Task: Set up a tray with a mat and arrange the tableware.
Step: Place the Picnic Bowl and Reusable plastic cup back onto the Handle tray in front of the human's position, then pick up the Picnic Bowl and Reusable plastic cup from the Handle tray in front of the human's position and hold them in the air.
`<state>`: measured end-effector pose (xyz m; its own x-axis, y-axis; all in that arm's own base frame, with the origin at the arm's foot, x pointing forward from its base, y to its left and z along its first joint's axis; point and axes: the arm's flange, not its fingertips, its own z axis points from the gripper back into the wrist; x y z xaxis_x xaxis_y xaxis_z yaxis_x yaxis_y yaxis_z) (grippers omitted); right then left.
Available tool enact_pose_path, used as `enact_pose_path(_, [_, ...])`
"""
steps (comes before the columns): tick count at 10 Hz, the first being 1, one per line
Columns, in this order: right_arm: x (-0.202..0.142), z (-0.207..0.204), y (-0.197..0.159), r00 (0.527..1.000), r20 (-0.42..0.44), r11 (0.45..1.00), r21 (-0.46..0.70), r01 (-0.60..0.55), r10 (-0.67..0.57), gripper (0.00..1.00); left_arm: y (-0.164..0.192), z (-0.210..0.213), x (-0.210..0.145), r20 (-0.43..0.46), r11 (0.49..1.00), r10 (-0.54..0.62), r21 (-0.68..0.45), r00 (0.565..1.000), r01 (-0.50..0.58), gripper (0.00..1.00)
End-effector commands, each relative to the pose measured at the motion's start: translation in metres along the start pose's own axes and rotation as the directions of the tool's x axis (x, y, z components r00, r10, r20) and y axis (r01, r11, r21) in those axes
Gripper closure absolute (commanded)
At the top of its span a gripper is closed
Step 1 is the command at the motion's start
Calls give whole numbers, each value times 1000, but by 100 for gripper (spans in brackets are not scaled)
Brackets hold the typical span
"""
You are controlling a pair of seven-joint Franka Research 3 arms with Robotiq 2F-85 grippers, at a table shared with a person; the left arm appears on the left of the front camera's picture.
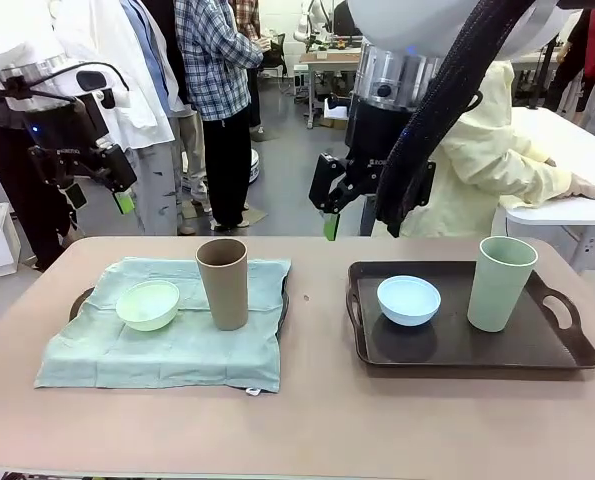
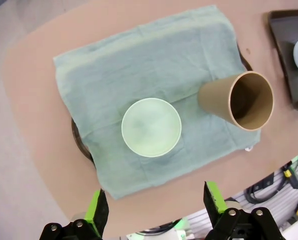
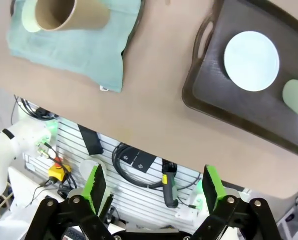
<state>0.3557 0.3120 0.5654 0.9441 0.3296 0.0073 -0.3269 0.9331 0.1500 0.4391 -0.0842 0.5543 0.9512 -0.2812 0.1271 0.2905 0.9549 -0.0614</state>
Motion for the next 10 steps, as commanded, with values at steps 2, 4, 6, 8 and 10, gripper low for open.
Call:
enact_pose_path(2, [0, -9, -4, 1000, 8, 999, 44, -21, 21, 0, 1, -3, -2, 18, 1000, -22, 1, 1000, 22, 0])
enact_pose_path(4, [0, -9, -4, 1000, 8, 999, 44, -21, 21, 0, 1, -3, -2, 18, 1000, -22, 1, 1000, 22, 0])
enact_pose_path(6, [0, -9, -4, 1000, 8, 999, 44, -21, 21, 0, 1, -3, -2, 18, 1000, -22, 1, 1000, 22, 0])
enact_pose_path(8, [0, -9, -4, 1000, 8, 999, 44, -21, 21, 0, 1, -3, -2, 18, 1000, -22, 1, 1000, 22, 0])
enact_pose_path(10, [0, -9, -4, 1000, 8, 999, 44, -21, 21, 0, 1, -3, -2, 18, 1000, -22, 1, 1000, 22, 0])
